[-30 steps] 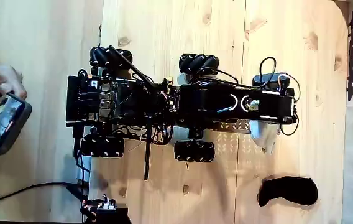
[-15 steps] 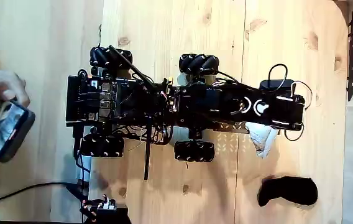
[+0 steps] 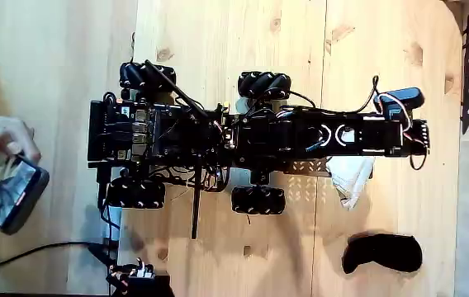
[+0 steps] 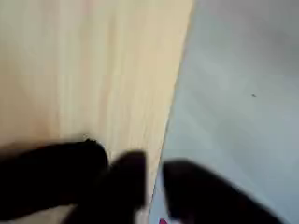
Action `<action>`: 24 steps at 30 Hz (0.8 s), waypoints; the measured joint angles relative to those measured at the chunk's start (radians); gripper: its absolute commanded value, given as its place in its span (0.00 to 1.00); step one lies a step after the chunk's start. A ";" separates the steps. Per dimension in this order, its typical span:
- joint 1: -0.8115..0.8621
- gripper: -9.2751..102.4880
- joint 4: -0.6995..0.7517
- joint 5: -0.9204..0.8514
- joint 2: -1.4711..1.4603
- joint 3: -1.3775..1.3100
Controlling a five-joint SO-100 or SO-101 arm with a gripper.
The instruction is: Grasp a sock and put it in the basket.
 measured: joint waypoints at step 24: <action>0.095 0.10 -0.083 0.120 0.919 0.796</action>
